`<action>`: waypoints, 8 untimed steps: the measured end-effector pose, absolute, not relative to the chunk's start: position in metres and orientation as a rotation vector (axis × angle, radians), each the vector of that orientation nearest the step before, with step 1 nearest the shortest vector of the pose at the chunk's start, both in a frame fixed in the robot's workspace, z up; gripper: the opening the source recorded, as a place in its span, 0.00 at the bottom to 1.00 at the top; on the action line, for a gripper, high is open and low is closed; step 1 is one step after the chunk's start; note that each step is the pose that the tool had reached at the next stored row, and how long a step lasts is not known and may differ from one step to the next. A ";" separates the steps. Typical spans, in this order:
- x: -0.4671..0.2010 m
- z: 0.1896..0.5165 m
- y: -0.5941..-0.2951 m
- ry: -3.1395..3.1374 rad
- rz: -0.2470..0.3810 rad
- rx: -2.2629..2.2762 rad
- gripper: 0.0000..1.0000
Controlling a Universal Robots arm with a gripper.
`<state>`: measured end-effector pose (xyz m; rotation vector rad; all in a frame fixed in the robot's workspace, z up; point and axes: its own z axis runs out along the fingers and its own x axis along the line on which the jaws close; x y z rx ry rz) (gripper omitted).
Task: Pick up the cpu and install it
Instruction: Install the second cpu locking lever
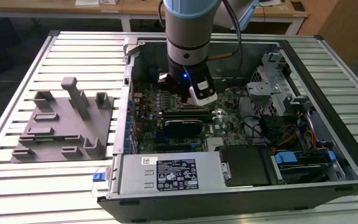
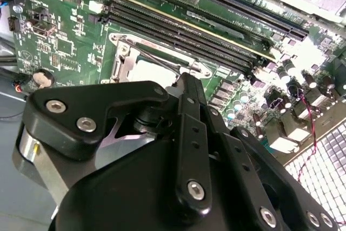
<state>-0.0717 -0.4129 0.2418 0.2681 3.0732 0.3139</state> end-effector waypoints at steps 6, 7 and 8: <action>-0.072 0.240 -0.413 3.073 0.314 0.268 0.11; -0.072 0.238 -0.413 3.073 0.314 0.268 0.11; -0.072 0.237 -0.413 3.073 0.314 0.268 0.11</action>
